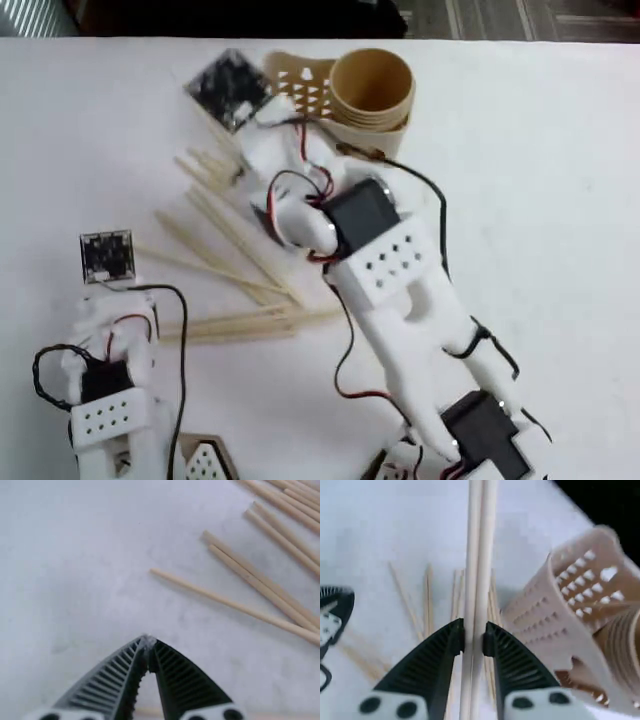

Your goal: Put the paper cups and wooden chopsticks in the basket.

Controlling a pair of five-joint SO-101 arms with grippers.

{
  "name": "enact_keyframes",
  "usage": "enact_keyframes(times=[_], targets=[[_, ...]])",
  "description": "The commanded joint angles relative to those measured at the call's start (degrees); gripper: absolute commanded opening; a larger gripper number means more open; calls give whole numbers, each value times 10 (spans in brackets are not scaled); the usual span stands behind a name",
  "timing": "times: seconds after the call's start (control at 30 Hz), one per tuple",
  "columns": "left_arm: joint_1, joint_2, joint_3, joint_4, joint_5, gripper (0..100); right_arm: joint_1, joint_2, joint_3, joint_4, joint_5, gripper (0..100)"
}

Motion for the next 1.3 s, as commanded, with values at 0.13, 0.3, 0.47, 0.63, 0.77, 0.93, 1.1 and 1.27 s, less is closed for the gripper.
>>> enact_keyframes(times=[0.13, 0.3, 0.47, 0.63, 0.77, 0.93, 1.1, 1.27], targets=[[-2, -7, -17, -10, -6, 24, 33, -23, -43, -267, -32, 18], [-2, -7, -17, -10, -6, 24, 91, -12, -19, -428, -78, 18], [-2, -7, -17, -10, -6, 24, 131, 46, 55, -554, -78, 18], [-2, -7, -17, -10, -6, 24, 153, 97, 118, -640, -82, 18], [-2, -7, -17, -10, -6, 24, 153, 104, 145, -640, -82, 22], [-2, -7, -17, -10, -6, 24, 148, 86, 135, -612, -82, 175], [-2, -7, -17, -9, -6, 24, 141, 8, 127, -516, -105, 142], [-2, -7, -17, -9, -6, 24, 117, -79, 128, -356, -130, 91]])
